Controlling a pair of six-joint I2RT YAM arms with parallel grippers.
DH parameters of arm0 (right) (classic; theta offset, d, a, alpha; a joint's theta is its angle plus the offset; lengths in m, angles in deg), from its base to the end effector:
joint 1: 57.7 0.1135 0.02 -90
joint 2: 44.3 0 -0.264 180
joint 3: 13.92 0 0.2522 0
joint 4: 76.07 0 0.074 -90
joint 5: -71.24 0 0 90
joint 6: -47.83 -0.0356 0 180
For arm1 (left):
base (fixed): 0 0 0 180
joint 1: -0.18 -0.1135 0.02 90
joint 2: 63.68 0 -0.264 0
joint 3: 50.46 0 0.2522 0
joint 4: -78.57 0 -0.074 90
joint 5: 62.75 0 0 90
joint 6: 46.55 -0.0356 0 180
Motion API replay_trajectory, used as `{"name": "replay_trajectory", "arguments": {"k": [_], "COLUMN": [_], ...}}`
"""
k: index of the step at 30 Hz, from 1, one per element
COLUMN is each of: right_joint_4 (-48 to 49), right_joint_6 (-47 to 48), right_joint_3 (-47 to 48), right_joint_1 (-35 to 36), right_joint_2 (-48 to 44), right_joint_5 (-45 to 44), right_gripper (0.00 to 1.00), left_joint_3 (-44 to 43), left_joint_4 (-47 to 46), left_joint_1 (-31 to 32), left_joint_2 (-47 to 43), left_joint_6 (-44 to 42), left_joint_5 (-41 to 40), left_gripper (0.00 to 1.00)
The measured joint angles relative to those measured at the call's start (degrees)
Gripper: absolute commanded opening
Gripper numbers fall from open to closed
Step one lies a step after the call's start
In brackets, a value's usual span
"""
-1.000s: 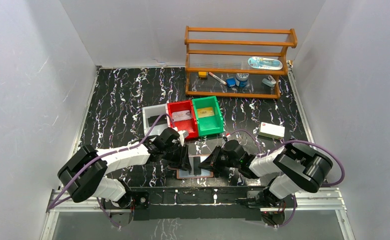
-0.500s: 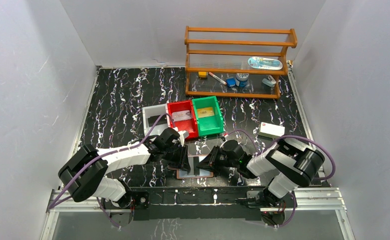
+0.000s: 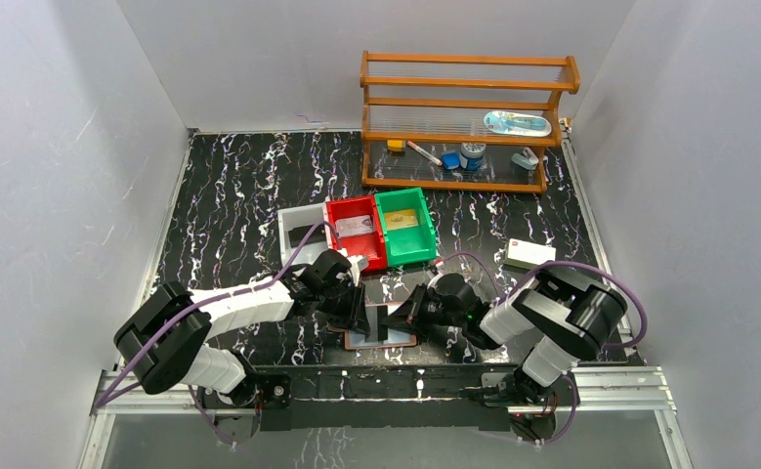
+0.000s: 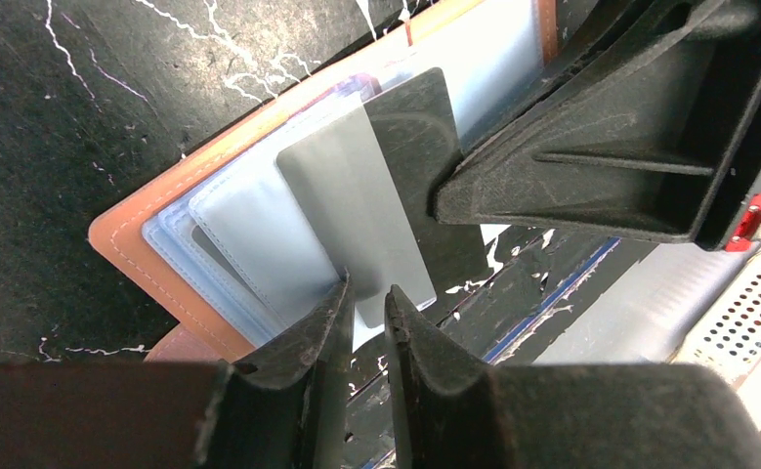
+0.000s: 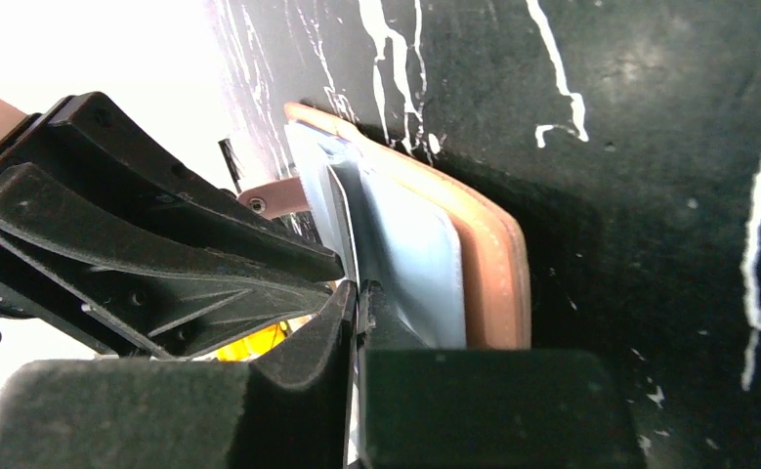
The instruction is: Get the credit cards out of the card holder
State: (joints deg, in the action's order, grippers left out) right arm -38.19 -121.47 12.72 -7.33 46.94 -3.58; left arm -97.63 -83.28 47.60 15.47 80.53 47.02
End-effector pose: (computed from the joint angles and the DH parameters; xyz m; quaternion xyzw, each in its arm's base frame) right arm 0.1400 0.1836 0.1009 0.1437 0.8345 0.5184 0.1193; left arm 0.1624 -0.1945 0.1567 0.1417 0.9171 -0.3453 0.1401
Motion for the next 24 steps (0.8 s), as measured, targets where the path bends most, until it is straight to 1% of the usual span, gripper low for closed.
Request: {"name": "replay_trajectory", "arguments": {"k": [2, 6, 9, 12, 15, 24], "right_joint_4": [0.74, 0.5, -1.77, -4.87, -8.35, -19.15], "right_joint_6": [0.04, 0.42, 1.14, 1.75, 2.32, 5.53], "right_joint_3": [-0.2, -0.79, -0.96, -1.25, -1.42, -1.44], "right_joint_1": [0.0, 0.0, 0.0, 0.0, 0.0, -0.92], "right_joint_2": [-0.15, -1.9, -4.28, -7.23, -10.49, -21.29], "right_joint_5": [0.04, -0.39, -1.07, -2.14, -3.26, -7.28], "right_gripper": [0.0, 0.0, 0.0, 0.0, 0.0, 0.0], "left_joint_3": [0.0, 0.0, 0.0, 0.02, 0.0, -0.09], "left_joint_4": [0.07, 0.33, 0.5, 1.9, 3.02, 6.67], "left_joint_1": [0.0, 0.04, 0.04, 0.07, 0.07, 0.04], "left_joint_2": [-0.04, -0.28, -0.63, -1.62, -2.29, -5.55], "left_joint_6": [0.0, 0.02, 0.02, -0.02, -0.07, -0.46], "left_joint_5": [-0.09, -0.48, -0.79, -1.79, -2.43, -5.05], "left_gripper": [0.18, 0.18, 0.19, 0.2, 0.24, 0.3]}}
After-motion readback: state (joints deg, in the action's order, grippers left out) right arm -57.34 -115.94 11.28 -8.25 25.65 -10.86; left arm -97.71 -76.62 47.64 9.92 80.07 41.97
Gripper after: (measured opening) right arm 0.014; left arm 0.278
